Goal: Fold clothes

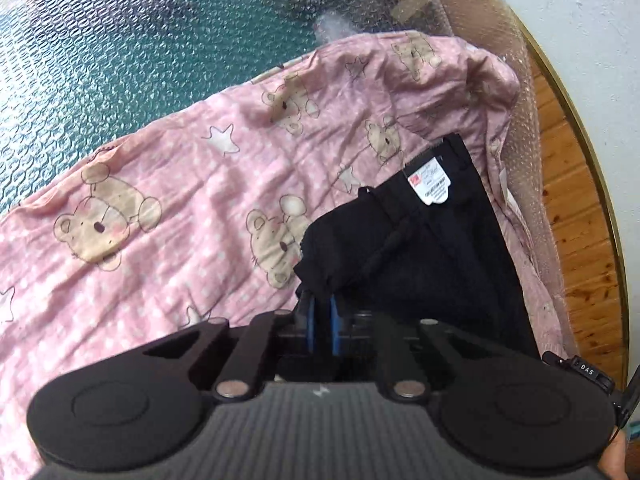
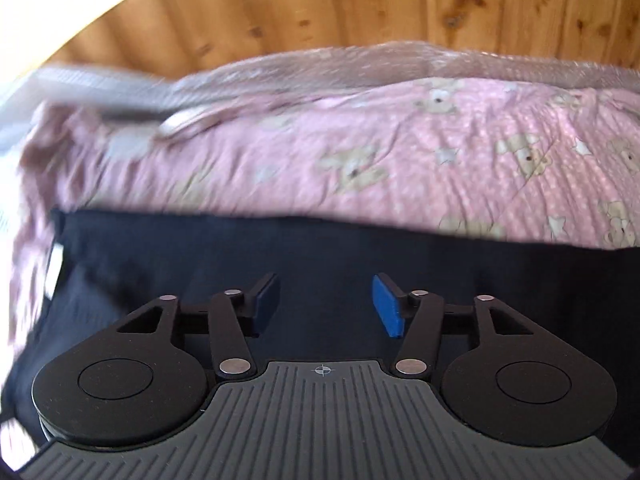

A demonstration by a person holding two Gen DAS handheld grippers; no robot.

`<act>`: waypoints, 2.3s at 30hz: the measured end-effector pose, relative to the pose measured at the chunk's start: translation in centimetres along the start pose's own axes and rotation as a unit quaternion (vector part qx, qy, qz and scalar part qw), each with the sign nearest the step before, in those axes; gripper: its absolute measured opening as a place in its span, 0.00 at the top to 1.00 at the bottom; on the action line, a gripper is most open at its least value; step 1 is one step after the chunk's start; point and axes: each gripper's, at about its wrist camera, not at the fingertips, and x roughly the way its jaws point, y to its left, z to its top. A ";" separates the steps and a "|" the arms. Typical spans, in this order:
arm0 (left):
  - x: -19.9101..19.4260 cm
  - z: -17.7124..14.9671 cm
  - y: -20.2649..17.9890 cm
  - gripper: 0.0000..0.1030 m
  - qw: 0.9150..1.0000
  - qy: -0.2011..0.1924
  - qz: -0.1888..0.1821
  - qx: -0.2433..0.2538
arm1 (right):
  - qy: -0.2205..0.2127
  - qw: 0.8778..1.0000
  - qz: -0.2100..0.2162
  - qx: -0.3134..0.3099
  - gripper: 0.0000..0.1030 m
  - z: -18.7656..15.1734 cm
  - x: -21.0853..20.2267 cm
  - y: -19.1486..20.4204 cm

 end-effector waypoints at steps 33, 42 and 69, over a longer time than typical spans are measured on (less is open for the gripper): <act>9.9 -18.1 -25.2 0.60 0.897 0.127 -0.025 0.422 | 0.042 0.996 -0.030 -0.068 0.39 -9.2 -8.2 -25.3; 7.1 -21.2 -26.8 0.66 0.887 0.124 0.017 0.445 | 0.053 0.991 -0.002 -0.123 0.41 -8.8 -13.5 -29.9; 21.1 -19.7 -40.6 0.38 0.913 0.101 0.098 0.384 | -0.092 0.973 -0.049 0.205 0.43 -13.7 -18.0 -51.9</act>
